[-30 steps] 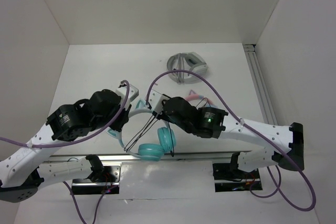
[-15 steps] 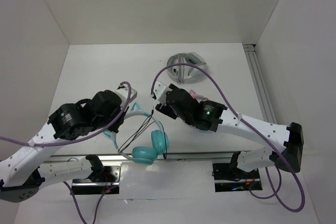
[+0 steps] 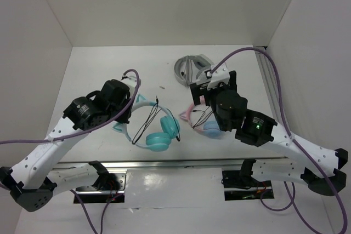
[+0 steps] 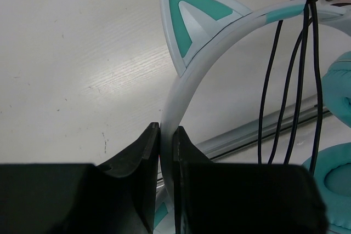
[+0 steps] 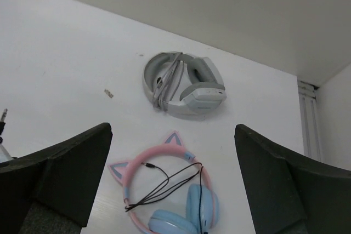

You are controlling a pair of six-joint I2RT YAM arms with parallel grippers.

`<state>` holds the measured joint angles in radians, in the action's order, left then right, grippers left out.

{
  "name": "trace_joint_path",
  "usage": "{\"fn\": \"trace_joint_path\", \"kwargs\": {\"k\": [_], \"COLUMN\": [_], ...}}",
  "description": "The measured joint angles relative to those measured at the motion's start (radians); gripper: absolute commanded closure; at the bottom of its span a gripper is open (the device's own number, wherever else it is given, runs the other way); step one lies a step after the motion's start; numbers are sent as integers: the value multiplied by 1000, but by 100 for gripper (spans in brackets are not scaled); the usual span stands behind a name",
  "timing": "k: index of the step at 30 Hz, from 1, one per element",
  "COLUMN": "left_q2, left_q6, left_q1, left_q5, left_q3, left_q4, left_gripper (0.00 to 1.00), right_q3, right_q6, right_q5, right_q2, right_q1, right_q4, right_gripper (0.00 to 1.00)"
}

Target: Wrap the headphones

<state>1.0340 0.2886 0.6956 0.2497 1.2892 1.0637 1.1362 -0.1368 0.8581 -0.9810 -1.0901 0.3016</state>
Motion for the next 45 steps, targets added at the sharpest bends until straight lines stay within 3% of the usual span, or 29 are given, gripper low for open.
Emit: {"fn": "trace_joint_path", "kwargs": {"k": [9,18,22,28,36,45], "left_q2": [65,138,250,422,449,468], "left_q6": [81,214,238,242,238,243], "left_q1": [-112,-141,-142,-139,-226,-355], "left_q5": [1,39,39,34,24,34], "left_q3": [-49,-81,-55,8,59,-100], "left_q4": [-130,-259,-313,-368,-418,-586], "left_gripper": [100,100,100,100,100,100], "right_q3": [38,101,142,179,187,137], "right_q6": [199,330,378,413,428,426], "right_q5": [86,69,80,82,81,60], "right_q2": [0,41,45,97,129,127], "right_q1": [1,1,1,1,1,1], "right_q4": [98,229,289,346,374,362], "right_gripper": [0,0,0,0,0,0]}}
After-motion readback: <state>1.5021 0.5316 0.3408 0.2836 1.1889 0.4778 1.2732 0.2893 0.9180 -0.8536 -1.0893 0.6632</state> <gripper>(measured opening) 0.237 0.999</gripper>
